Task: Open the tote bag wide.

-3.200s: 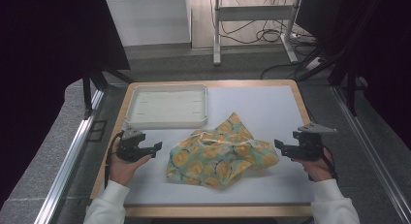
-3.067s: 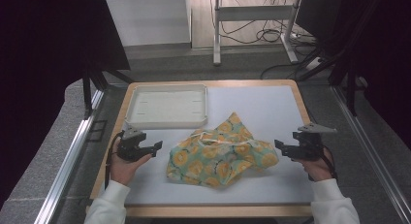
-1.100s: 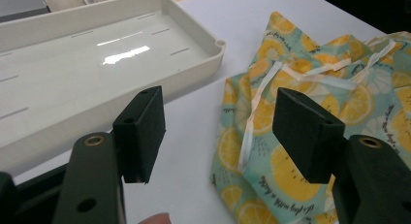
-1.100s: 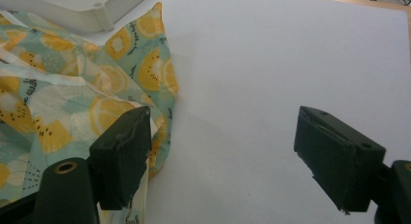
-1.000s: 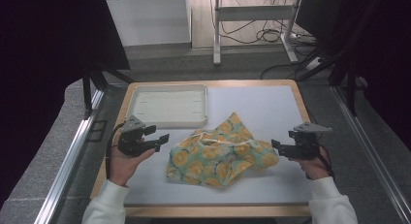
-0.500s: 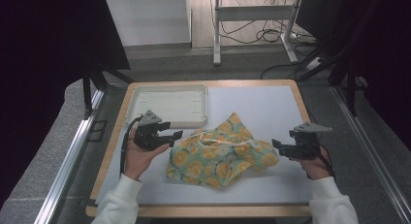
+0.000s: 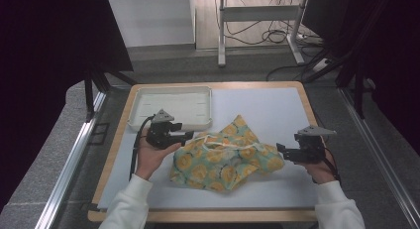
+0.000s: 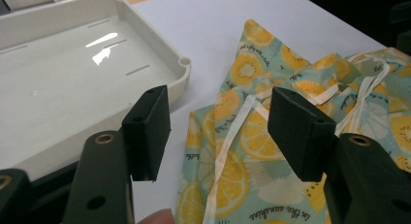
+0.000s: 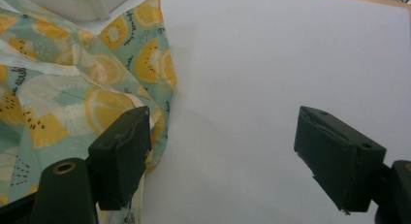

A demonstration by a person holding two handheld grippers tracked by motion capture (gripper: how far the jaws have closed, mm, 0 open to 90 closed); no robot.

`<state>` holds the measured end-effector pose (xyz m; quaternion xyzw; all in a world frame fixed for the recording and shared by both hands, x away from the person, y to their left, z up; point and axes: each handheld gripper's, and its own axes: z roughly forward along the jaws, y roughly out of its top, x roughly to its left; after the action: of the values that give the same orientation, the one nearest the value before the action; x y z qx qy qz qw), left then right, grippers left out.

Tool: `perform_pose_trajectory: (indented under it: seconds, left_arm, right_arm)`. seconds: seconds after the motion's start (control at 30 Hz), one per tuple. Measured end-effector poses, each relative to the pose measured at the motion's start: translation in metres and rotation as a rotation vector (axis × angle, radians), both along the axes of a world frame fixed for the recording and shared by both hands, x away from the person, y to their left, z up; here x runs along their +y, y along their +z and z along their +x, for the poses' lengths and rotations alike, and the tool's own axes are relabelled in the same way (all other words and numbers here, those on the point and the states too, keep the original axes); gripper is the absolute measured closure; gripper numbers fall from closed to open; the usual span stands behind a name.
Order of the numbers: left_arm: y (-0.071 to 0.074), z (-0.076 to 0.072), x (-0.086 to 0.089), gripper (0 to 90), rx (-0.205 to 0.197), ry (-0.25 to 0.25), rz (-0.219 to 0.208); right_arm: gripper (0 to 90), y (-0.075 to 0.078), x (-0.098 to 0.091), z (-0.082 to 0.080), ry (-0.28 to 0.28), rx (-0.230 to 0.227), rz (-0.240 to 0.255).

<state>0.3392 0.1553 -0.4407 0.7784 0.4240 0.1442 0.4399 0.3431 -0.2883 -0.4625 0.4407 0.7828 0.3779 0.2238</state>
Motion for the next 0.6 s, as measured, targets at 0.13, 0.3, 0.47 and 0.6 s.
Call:
perform_pose_trajectory:
  seconds: [0.13,0.3,0.47,0.6]
  left_arm:
    - [-0.008,0.003,-0.004,41.5,0.019,-0.007,0.024]
    - [-0.015,0.005,-0.007,43.4,0.032,-0.034,0.049]
    - [-0.020,0.006,-0.009,45.2,0.040,-0.055,0.068]
    - [-0.023,0.006,-0.010,44.8,0.044,-0.059,0.079]
  right_arm:
    - [20.8,0.000,-0.001,0.000,-0.003,0.000,-0.003]
    - [20.5,-0.002,-0.001,0.001,-0.009,0.003,-0.013]
    - [20.4,-0.002,-0.001,0.001,-0.010,0.002,-0.019]
    - [20.3,-0.003,-0.001,0.001,-0.011,0.002,-0.025]
